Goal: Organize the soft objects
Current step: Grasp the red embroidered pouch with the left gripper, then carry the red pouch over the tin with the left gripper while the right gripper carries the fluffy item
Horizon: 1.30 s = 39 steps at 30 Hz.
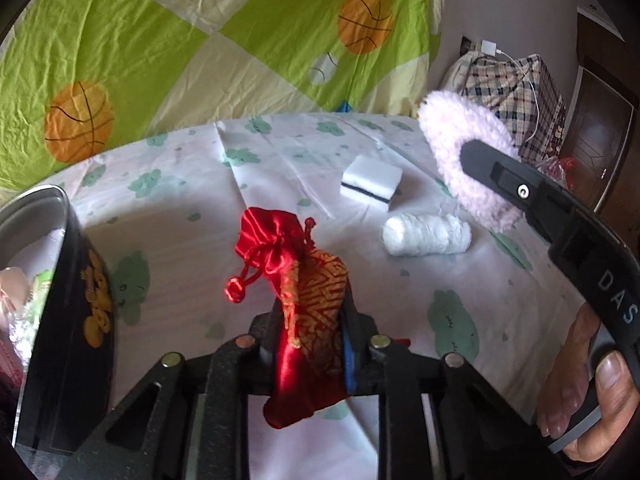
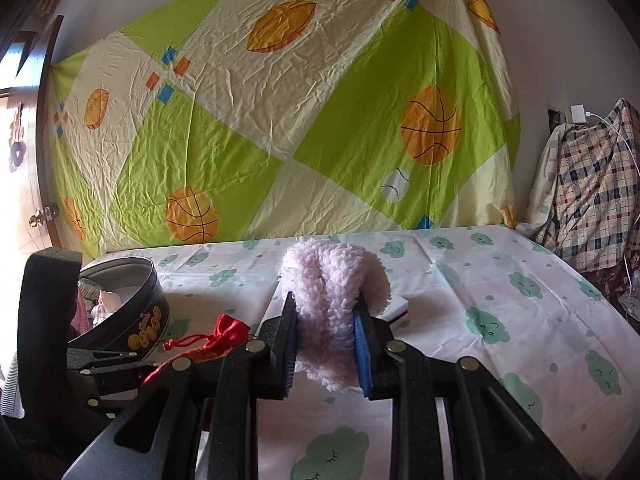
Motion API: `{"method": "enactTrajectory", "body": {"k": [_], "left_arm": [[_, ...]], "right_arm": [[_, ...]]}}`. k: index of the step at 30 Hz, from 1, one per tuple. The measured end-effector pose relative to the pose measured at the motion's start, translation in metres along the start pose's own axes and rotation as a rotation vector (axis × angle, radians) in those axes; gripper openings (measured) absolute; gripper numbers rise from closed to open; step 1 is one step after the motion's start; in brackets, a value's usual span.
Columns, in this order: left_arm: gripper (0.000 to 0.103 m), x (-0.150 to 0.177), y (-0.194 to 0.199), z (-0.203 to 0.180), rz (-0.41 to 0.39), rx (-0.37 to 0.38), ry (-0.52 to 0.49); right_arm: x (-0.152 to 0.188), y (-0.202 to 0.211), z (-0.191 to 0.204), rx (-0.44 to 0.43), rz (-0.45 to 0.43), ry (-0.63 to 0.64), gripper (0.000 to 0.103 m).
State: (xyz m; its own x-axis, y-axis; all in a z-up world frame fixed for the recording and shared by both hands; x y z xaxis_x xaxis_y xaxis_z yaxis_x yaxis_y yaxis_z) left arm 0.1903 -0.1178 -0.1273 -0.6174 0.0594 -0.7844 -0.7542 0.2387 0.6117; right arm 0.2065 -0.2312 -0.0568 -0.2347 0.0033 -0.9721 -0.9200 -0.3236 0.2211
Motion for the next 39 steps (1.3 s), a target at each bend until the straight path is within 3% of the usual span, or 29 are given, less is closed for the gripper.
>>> {"method": "enactTrajectory", "body": {"k": [2,17,39], "left_arm": [[0.02,-0.005,0.007,0.008,-0.042,-0.04,-0.011],[0.02,-0.021,0.049,0.046,-0.242,-0.136,0.002],[0.02,-0.017,0.094,0.095,-0.357,-0.233,0.043]], "right_arm": [[-0.001,-0.001,0.007,-0.01,-0.005,0.007,0.026],[-0.002,-0.007,0.046,-0.06,-0.029,0.04,0.026],[0.001,-0.016,0.114,-0.156,-0.039,0.093,0.026]]}}
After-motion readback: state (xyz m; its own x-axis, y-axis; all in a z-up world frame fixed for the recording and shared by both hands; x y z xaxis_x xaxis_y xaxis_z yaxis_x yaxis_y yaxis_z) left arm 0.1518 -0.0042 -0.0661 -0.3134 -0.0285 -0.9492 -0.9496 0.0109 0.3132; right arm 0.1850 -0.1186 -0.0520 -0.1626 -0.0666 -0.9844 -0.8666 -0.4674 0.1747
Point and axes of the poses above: each gripper's, at about its wrist camera, not at the fingertips, and y roughly against the way its jaws point, z to its left, x to its underside, the point moved 10 cm from there along -y, roughly the way its jaws point, and after that the axes turned 6 degrees about -z, right-handed, at the moved point
